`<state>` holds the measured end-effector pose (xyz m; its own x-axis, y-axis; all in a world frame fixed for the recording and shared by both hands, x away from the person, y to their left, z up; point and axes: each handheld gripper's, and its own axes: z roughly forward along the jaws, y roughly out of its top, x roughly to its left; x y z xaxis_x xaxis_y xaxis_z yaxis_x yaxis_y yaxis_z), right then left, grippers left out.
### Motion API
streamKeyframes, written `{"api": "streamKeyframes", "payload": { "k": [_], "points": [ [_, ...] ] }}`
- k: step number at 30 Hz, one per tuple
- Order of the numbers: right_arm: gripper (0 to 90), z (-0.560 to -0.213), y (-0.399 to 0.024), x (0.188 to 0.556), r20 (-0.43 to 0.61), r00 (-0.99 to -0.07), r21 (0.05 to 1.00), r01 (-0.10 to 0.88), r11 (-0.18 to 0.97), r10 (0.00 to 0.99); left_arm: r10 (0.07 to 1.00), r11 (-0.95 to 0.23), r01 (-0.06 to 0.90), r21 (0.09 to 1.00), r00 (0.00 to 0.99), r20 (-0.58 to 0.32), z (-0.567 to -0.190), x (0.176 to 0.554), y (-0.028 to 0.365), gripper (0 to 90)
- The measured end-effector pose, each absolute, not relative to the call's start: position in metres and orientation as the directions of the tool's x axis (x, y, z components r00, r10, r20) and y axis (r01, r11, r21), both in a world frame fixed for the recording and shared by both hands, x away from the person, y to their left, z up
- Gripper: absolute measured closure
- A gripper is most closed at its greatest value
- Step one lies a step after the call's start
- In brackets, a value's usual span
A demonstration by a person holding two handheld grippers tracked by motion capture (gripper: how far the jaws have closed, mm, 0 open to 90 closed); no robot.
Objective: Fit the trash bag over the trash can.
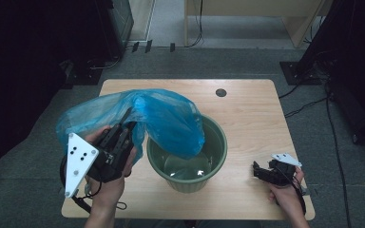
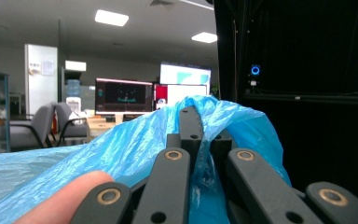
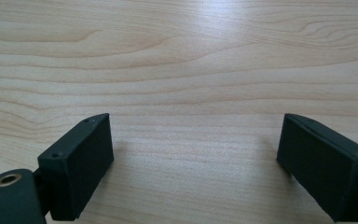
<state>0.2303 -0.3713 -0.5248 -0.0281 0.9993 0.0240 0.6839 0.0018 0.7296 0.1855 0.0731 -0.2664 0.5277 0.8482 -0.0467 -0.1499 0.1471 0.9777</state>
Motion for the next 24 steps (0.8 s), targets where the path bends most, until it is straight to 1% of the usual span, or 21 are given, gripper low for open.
{"api": "streamKeyframes", "payload": {
  "k": [10,17,21,24],
  "points": [
    [10.4,-0.525,-0.371,0.230,0.024,-0.027,0.730,0.684,0.001,0.999,0.842,0.127,-0.067,0.990,0.535,-0.071,-0.290,0.201,0.067,88.4],
    [10.4,-0.525,-0.371,0.230,0.024,-0.027,0.730,0.684,0.001,0.999,0.841,0.119,-0.029,0.992,0.535,-0.085,-0.303,0.207,0.066,87.9],
    [10.4,-0.525,-0.371,0.230,0.024,-0.027,0.730,0.684,0.001,0.999,0.843,0.105,-0.010,0.994,0.531,-0.083,-0.311,0.208,0.066,83.8],
    [12.2,-0.524,-0.370,0.229,0.018,-0.041,0.729,0.684,0.015,0.999,0.843,0.108,0.002,0.994,0.530,-0.092,-0.318,0.208,0.066,82.2]
  ]
}}
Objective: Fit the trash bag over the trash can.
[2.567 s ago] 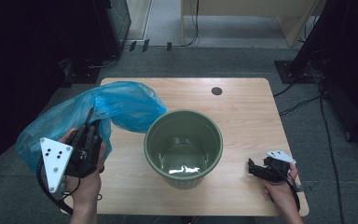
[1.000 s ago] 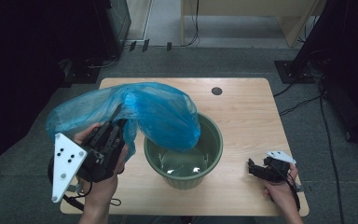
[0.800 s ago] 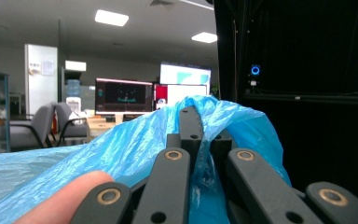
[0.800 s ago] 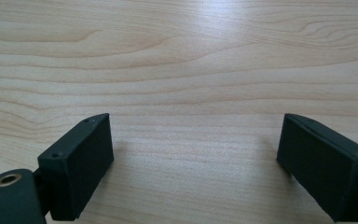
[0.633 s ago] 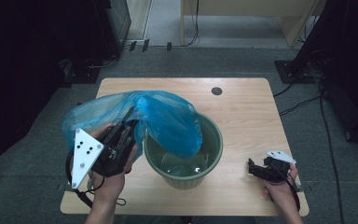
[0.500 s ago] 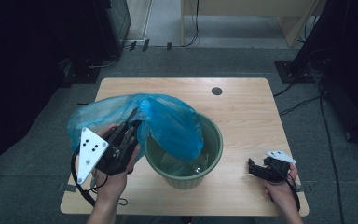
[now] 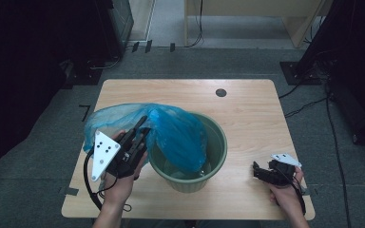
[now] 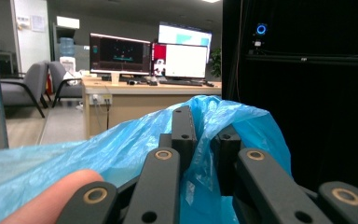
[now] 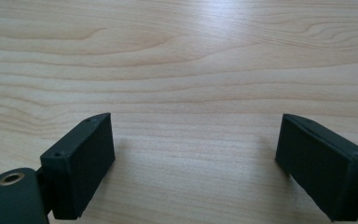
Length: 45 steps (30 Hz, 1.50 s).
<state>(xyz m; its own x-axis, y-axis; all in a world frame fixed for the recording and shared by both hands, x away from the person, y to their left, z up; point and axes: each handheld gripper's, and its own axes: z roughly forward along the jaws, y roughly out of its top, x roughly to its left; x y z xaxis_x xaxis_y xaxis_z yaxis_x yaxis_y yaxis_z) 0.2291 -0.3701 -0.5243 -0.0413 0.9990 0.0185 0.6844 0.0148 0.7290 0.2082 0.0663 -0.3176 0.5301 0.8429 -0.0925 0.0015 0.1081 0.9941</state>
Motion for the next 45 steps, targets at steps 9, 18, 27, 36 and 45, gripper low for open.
{"api": "streamKeyframes", "payload": {
  "k": [9,18,27,36,45],
  "points": [
    [22.9,-0.484,-0.353,0.217,0.004,-0.043,0.829,0.559,0.021,0.999,0.834,0.097,0.019,0.995,0.543,-0.092,-0.329,0.212,0.065,82.6],
    [24.3,-0.402,-0.318,0.193,0.018,-0.145,0.935,0.354,0.035,0.989,0.828,0.060,0.014,0.998,0.557,-0.058,-0.333,0.210,0.053,82.2],
    [25.0,-0.343,-0.269,0.175,0.025,-0.262,0.974,0.222,0.035,0.965,0.820,0.052,0.007,0.999,0.570,-0.046,-0.333,0.207,0.050,81.3],
    [26.1,-0.317,-0.221,0.170,0.040,-0.389,0.986,0.167,0.028,0.920,0.817,0.052,0.005,0.999,0.575,-0.046,-0.333,0.203,0.044,78.5],
    [32.9,-0.314,-0.177,0.171,0.022,-0.525,0.981,0.177,0.083,0.851,0.810,0.076,-0.006,0.997,0.583,-0.058,-0.330,0.198,0.044,77.9]
  ]
}}
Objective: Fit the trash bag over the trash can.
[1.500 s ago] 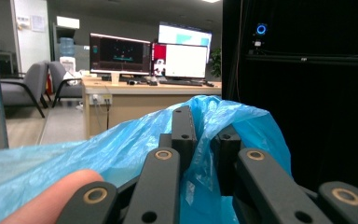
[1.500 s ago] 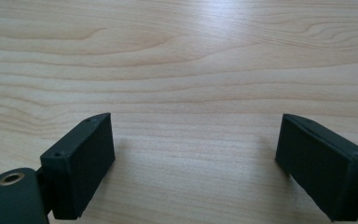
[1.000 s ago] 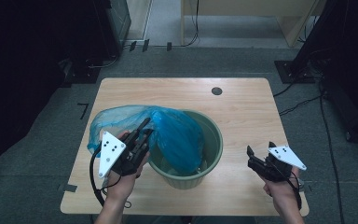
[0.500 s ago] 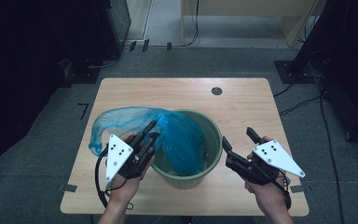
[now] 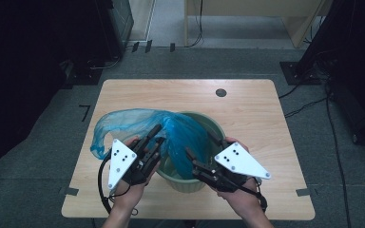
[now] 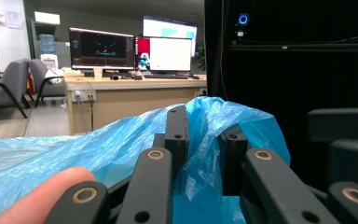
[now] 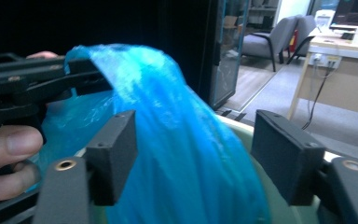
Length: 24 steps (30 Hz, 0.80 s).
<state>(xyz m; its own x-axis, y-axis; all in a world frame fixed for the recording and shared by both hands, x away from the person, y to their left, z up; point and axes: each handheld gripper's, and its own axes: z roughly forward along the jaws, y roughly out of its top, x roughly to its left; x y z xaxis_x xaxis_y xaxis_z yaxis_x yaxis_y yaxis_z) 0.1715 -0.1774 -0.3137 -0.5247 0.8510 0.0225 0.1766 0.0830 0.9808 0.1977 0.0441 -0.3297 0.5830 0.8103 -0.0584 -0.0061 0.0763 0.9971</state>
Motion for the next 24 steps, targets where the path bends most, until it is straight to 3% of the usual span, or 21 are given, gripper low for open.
{"api": "streamKeyframes", "payload": {
  "k": [4,6,12,15,21,24],
  "points": [
    [38.1,-0.317,-0.166,0.175,0.014,-0.534,0.978,0.183,0.099,0.846,0.807,0.090,-0.010,0.996,0.587,-0.067,-0.328,0.195,0.045,77.9],
    [45.4,-0.319,-0.161,0.176,0.008,-0.539,0.977,0.184,0.109,0.842,0.804,0.096,-0.013,0.995,0.590,-0.070,-0.327,0.194,0.046,77.9],
    [79.5,-0.325,-0.155,0.178,-0.020,-0.529,0.975,0.176,0.133,0.848,0.796,0.115,-0.022,0.993,0.600,-0.079,-0.324,0.191,0.048,75.6],
    [88.6,-0.326,-0.155,0.178,-0.019,-0.521,0.977,0.171,0.126,0.854,0.793,0.114,-0.027,0.993,0.604,-0.075,-0.324,0.191,0.048,69.4],
    [90.0,-0.328,-0.161,0.180,-0.022,-0.478,0.980,0.165,0.114,0.878,0.780,0.105,-0.048,0.993,0.623,-0.053,-0.324,0.191,0.049,46.2],
    [90.0,-0.328,-0.167,0.181,-0.013,-0.462,0.982,0.162,0.099,0.887,0.770,0.078,-0.056,0.995,0.637,-0.024,-0.324,0.190,0.048,41.2]
  ]
}}
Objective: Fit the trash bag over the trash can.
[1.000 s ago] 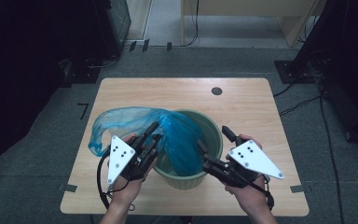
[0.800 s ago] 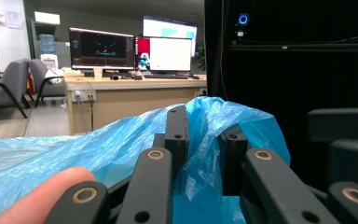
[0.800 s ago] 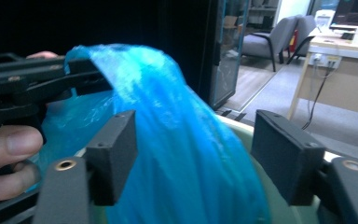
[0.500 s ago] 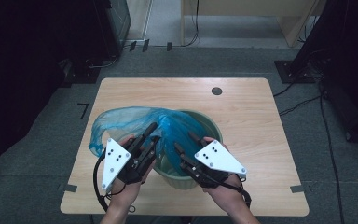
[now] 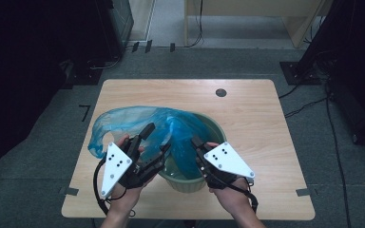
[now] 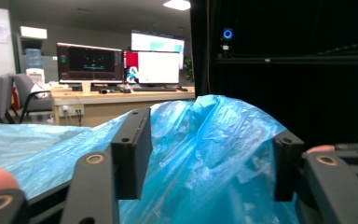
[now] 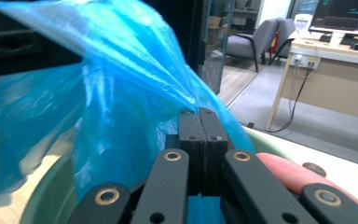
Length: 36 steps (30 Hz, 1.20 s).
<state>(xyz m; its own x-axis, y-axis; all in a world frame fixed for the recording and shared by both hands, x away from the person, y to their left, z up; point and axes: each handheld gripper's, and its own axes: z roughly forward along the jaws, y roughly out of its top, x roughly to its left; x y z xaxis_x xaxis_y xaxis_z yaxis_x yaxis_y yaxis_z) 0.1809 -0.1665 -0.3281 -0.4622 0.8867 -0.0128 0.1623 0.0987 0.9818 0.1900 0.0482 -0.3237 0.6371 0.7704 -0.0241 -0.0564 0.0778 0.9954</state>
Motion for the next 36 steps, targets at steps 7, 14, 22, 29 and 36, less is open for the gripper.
{"api": "streamKeyframes", "payload": {
  "k": [7,14,22,29,36],
  "points": [
    [90.0,-0.327,-0.174,0.181,0.004,-0.418,0.987,0.148,0.064,0.908,0.764,0.007,-0.035,0.999,0.646,0.018,-0.324,0.190,0.046,27.8],
    [90.0,-0.323,-0.188,0.184,0.047,-0.369,0.991,0.131,0.002,0.928,0.763,0.000,-0.038,0.999,0.646,0.025,-0.319,0.188,0.057,18.8],
    [90.0,-0.323,-0.203,0.185,0.077,-0.327,0.992,0.122,-0.038,0.942,0.793,0.044,-0.061,0.997,0.610,0.003,-0.311,0.190,0.088,18.6],
    [90.0,-0.326,-0.215,0.185,0.101,-0.307,0.990,0.120,-0.067,0.946,0.860,0.083,-0.070,0.994,0.510,-0.036,-0.308,0.196,0.119,19.5],
    [89.8,-0.330,-0.224,0.185,0.107,-0.302,0.989,0.126,-0.071,0.947,0.908,0.128,-0.088,0.988,0.410,-0.082,-0.305,0.199,0.151,19.4]
  ]
}}
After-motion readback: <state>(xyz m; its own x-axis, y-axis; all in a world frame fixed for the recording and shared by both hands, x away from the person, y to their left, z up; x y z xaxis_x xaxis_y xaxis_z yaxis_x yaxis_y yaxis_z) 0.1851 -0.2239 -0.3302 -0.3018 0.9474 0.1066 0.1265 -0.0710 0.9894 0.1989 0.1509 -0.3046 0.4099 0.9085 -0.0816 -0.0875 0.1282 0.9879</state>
